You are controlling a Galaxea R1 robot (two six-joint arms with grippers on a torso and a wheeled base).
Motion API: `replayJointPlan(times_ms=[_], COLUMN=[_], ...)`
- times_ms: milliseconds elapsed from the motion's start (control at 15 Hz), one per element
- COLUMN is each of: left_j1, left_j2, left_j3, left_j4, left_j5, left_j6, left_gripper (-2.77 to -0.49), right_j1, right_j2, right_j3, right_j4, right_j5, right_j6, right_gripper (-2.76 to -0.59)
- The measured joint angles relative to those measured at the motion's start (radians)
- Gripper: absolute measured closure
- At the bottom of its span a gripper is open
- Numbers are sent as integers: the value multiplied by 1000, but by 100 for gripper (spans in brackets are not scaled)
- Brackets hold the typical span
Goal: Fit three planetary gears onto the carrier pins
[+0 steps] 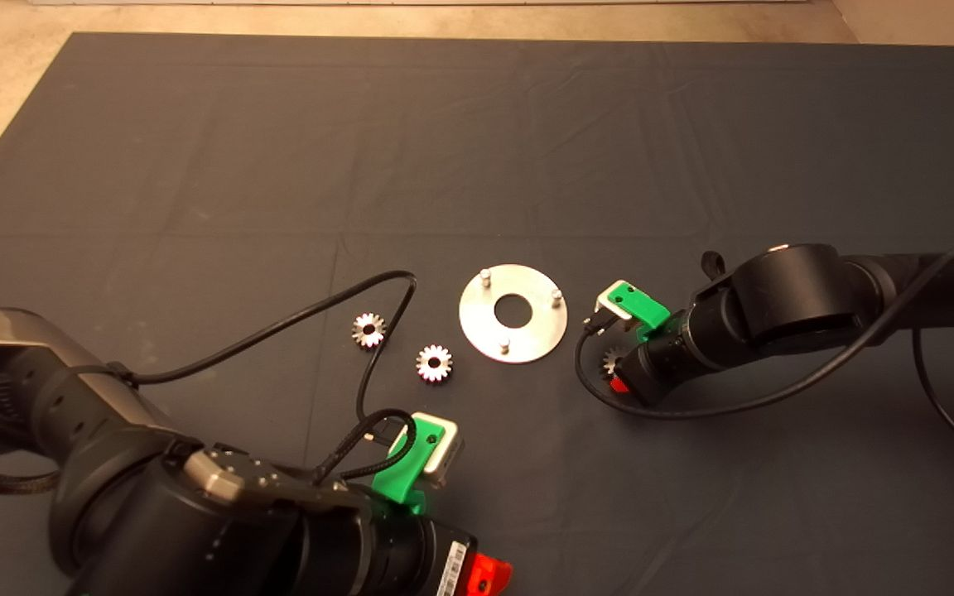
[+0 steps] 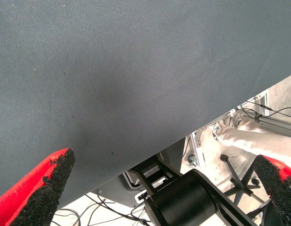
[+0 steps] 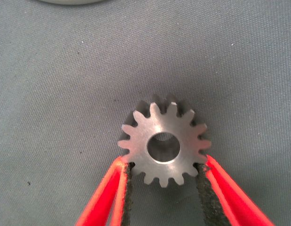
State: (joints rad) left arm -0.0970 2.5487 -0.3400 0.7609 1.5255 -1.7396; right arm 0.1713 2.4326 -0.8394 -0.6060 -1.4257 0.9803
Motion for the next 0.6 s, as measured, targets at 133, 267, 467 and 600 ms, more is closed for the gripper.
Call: replayJointPlan(times_ms=[133,267,467,600], left_j1=[0,0,0,0], left_j2=[0,0,0,0], left_j3=[0,0,0,0], left_j4=[0,0,0,0], left_j5=[0,0,0,0], left_j6=[0,0,0,0], left_gripper=[-276,-276,-276,-276], right_j1=[0,0,0,0], right_j2=[0,0,0,0], right_j3=[0,0,0,0], right_j4=[0,0,0,0], right_j5=[0,0,-2,-3], right_j6=[0,-1,-4,-4], right_gripper=[-86,-86,-82,-80])
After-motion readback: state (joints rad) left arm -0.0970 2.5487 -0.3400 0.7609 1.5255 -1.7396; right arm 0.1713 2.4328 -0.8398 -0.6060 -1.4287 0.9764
